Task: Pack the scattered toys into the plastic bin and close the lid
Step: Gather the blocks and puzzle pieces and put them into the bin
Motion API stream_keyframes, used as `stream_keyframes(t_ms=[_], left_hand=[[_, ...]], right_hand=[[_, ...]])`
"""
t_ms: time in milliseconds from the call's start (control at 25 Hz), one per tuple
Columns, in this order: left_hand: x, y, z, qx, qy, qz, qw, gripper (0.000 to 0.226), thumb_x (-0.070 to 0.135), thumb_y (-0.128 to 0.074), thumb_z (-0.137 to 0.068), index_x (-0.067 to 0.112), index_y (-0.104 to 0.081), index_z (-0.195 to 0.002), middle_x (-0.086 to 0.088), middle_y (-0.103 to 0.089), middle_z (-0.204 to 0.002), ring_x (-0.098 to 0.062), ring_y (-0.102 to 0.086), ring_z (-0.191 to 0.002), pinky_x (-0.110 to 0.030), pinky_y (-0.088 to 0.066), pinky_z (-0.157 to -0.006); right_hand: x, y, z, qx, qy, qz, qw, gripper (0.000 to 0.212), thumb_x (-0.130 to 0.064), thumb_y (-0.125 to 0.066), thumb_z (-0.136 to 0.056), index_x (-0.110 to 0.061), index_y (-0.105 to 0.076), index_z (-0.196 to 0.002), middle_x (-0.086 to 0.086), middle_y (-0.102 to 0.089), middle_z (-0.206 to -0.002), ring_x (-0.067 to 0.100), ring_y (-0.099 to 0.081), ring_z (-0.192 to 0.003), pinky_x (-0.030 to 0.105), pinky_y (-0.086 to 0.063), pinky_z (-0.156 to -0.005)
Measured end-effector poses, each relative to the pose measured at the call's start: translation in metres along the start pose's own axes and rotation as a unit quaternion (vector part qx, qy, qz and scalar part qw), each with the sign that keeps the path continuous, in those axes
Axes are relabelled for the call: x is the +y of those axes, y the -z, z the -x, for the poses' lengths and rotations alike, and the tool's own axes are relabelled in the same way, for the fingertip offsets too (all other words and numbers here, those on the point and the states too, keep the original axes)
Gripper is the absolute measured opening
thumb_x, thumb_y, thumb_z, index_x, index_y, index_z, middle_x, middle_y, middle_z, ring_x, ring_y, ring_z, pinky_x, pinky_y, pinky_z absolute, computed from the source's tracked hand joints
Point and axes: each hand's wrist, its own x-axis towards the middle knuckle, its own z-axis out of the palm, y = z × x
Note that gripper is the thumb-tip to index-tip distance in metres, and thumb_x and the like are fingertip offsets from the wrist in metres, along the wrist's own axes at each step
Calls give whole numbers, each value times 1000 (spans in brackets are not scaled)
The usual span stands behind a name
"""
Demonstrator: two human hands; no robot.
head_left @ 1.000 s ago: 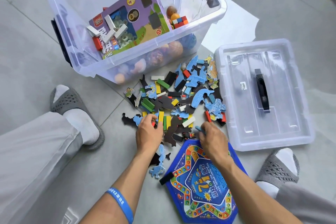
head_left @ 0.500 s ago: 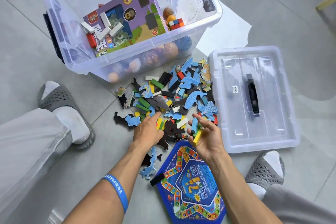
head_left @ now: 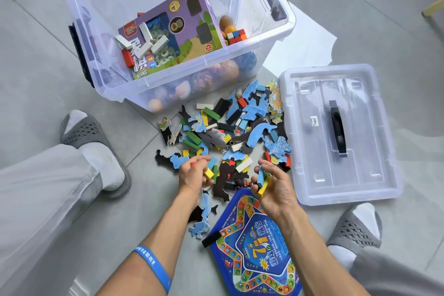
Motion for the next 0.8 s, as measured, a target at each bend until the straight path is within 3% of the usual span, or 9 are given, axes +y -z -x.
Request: stream_keyframes(t_ms=[80,200,320,400,480,560,680,760,800], left_hand=[[15,7,16,-79,84,215,970,18,7,-44,-74,8,-62,-72,-6,-49,-59,-12,-43,-42,-21,-41,-40],[41,16,42,-158,85,360,916,9,9,-46,-65,10,-55,-64,-10,-58,-68,-20,-56,-57,-22,-43,-42],[61,18,74,-158,73,442,880,19,3,-47,-65,8,-61,-76,-10,-58,-69,-19,-54,-57,-22,-46,-43],[78,20,92,-128,82,456,877,21,-1,-44,-70,6,-60,-82,-12,-58,-71,-21,-57,-59,-22,-49,-46],[114,27,107,-118,69,469,873,14,4,-42,-81,8,-55,-82,-12,-57,-73,-21,-57,-62,-23,-50,-49],[171,39,120,-141,16,487,862,14,20,-46,-89,8,-52,-85,-13,-56,-78,-23,-57,-67,-28,-51,-59],[254,68,125,-166,-44,432,885,59,61,-43,-89,5,-53,-108,-19,-58,-100,-34,-59,-92,-42,-48,-83],[268,85,118,-112,-69,360,924,73,65,-37,-91,9,-45,-138,-17,-50,-135,-33,-49,-125,-50,-38,-103],[258,91,112,-75,-86,305,945,71,62,-37,-93,12,-40,-144,-13,-45,-144,-30,-43,-132,-49,-34,-107]], right_hand=[[-1,-9,9,-24,-1,-8,1000,14,-1,-60,-73,-11,-61,-83,5,-56,-74,15,-49,-53,20,-35,-37],[-5,-31,30,-94,3,-61,994,13,0,-59,-72,-11,-65,-74,7,-59,-80,17,-52,-57,22,-40,-41],[-3,-60,56,-69,-12,-55,996,8,-3,-63,-82,-8,-62,-89,10,-63,-78,19,-59,-61,26,-53,-49],[-2,-87,73,-48,-42,-47,997,4,-5,-55,-91,-3,-57,-90,12,-59,-77,20,-58,-67,29,-55,-57],[-17,-133,95,-86,-37,-55,994,13,-10,-48,-95,1,-55,-92,14,-59,-83,23,-59,-75,33,-53,-69],[-46,-186,110,-155,20,-63,986,26,-21,-44,-98,2,-52,-108,18,-60,-100,29,-62,-91,40,-51,-80],[-91,-251,130,-160,75,-13,984,56,-39,-31,-103,-2,-36,-145,18,-48,-140,34,-48,-129,50,-35,-105],[-92,-252,130,-95,108,30,989,56,-39,-31,-104,-2,-36,-145,16,-42,-148,35,-39,-137,49,-31,-111],[-85,-238,126,-68,132,66,987,51,-37,-33,-104,-3,-42,-141,15,-44,-145,35,-42,-134,46,-35,-109]])
